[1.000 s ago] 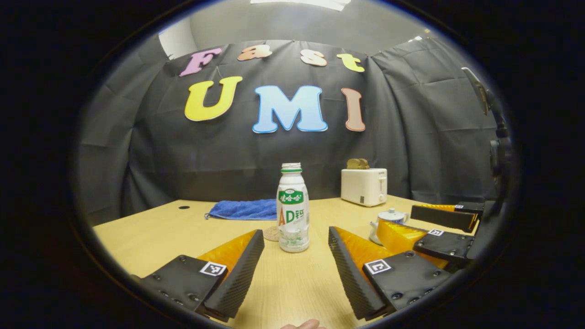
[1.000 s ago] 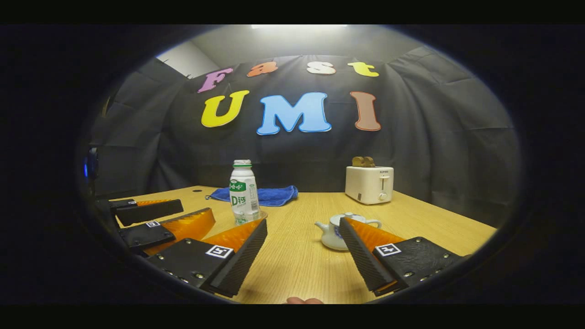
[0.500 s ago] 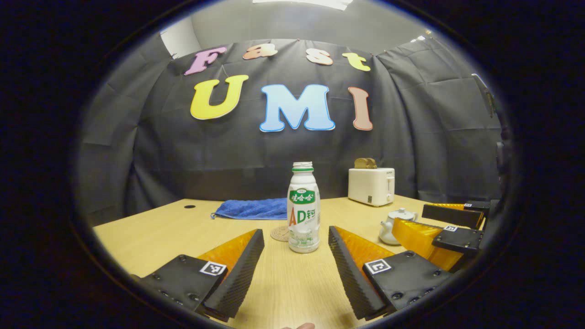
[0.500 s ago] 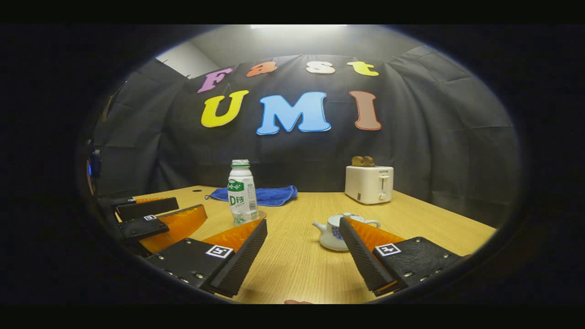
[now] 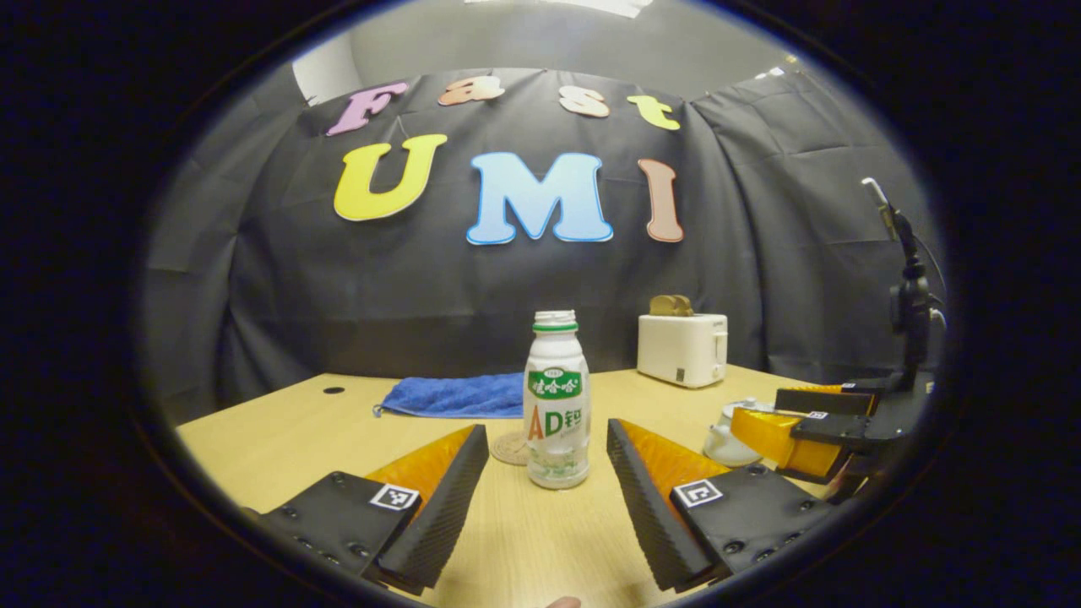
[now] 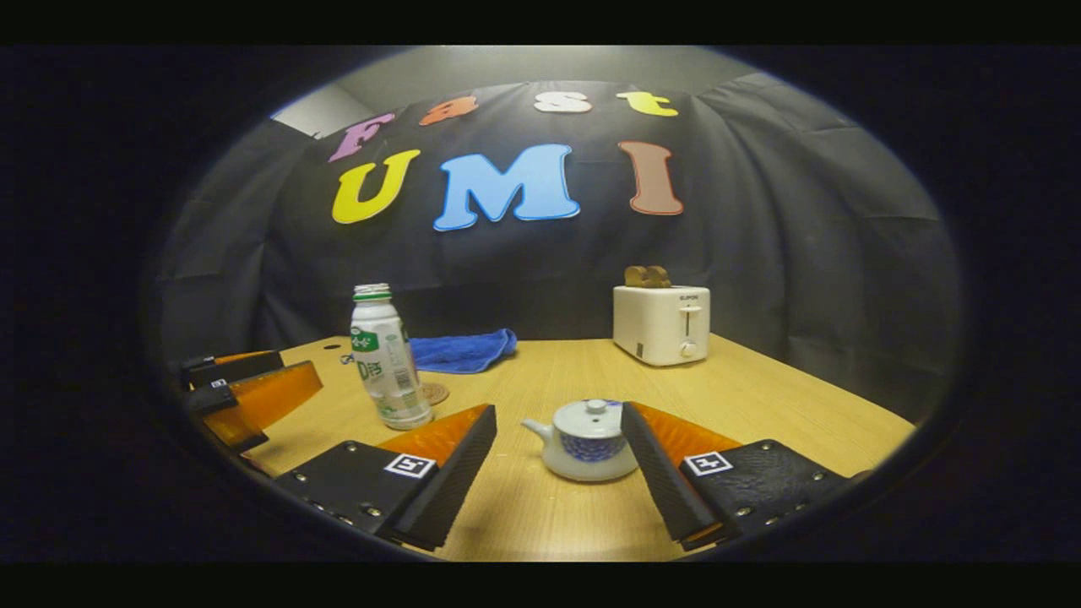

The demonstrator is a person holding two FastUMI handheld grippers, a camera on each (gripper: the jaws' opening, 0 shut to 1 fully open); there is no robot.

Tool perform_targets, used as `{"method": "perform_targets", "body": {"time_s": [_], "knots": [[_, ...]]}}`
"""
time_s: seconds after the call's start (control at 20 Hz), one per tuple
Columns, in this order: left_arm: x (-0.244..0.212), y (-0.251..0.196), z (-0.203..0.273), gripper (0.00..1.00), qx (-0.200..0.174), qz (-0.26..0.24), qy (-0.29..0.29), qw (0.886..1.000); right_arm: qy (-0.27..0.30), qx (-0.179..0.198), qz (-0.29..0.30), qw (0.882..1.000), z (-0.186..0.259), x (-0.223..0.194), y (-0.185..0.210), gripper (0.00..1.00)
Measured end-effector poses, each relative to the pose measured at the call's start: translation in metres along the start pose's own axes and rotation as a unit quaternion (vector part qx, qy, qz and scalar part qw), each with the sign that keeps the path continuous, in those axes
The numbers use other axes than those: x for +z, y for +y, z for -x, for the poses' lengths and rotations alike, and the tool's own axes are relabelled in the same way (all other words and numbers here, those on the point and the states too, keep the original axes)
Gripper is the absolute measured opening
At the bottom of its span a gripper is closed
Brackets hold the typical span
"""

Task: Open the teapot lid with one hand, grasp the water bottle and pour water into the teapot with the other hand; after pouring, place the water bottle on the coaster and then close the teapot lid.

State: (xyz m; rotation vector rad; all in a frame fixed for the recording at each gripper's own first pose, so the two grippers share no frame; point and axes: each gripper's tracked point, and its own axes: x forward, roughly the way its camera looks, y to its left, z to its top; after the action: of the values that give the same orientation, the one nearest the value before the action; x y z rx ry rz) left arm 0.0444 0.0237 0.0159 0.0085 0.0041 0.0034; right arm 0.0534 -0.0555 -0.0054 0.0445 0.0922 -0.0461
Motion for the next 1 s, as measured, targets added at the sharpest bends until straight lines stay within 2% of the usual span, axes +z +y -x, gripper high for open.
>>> {"method": "perform_targets", "body": {"time_s": [0.05,0.1,0.15,0.25,0.3,0.35,0.4,0.45,0.55,0.6,0.65,0.7,0.75,0.8,0.9,0.95,1.0], "knots": [[0.003,0.001,-0.005,0.94,-0.002,0.000,-0.001,1.000,-0.002,-0.006,0.001,1.000,-0.005,0.003,-0.004,0.91],[0.005,0.001,-0.009,0.99,-0.003,0.002,-0.002,1.000,-0.002,-0.013,0.003,1.000,-0.011,0.007,-0.008,0.91],[0.004,0.001,-0.015,0.94,-0.006,0.004,0.000,1.000,0.001,-0.018,0.005,1.000,-0.017,0.008,-0.010,0.91],[-0.001,0.002,-0.026,0.94,-0.011,0.014,0.010,1.000,0.015,-0.024,0.008,1.000,-0.029,0.006,-0.014,0.90],[-0.004,0.002,-0.031,0.94,-0.013,0.019,0.016,1.000,0.025,-0.025,0.007,0.999,-0.036,0.003,-0.015,0.81],[-0.004,0.004,-0.035,0.94,-0.013,0.022,0.019,0.999,0.034,-0.027,0.005,0.999,-0.040,-0.001,-0.018,0.80],[-0.003,0.005,-0.038,0.99,-0.013,0.023,0.019,0.999,0.043,-0.034,0.002,0.999,-0.042,-0.005,-0.022,0.72],[-0.001,0.007,-0.040,0.99,-0.012,0.021,0.017,1.000,0.047,-0.031,-0.003,0.998,-0.043,-0.007,-0.022,0.65],[0.004,0.010,-0.047,0.99,-0.012,0.015,0.011,1.000,0.035,-0.037,-0.005,0.999,-0.045,-0.004,-0.022,0.63],[0.003,0.011,-0.047,0.99,-0.012,0.012,0.011,1.000,0.040,-0.039,-0.001,0.998,-0.043,-0.001,-0.021,0.14],[0.002,0.011,-0.048,0.94,-0.012,0.013,0.012,1.000,0.039,-0.038,0.008,0.998,-0.045,-0.004,-0.020,0.16],[-0.001,0.011,-0.048,0.94,-0.013,0.015,0.015,1.000,0.035,-0.031,0.015,0.999,-0.048,-0.004,-0.018,0.07],[-0.002,0.011,-0.048,0.94,-0.015,0.018,0.017,1.000,0.036,-0.038,0.011,0.999,-0.042,-0.002,-0.020,0.18],[-0.004,0.013,-0.048,0.94,-0.014,0.020,0.019,1.000,0.037,-0.035,0.007,0.999,-0.043,-0.002,-0.019,0.07],[-0.008,0.015,-0.049,0.94,-0.013,0.022,0.024,0.999,0.030,-0.026,0.001,0.999,-0.045,-0.002,-0.019,0.07],[-0.008,0.015,-0.049,0.99,-0.014,0.021,0.026,0.999,0.025,-0.025,0.000,0.999,-0.044,0.001,-0.017,0.06],[-0.008,0.014,-0.049,0.99,-0.015,0.018,0.027,0.999,0.015,-0.026,0.006,1.000,-0.043,0.007,-0.017,0.07]]}}
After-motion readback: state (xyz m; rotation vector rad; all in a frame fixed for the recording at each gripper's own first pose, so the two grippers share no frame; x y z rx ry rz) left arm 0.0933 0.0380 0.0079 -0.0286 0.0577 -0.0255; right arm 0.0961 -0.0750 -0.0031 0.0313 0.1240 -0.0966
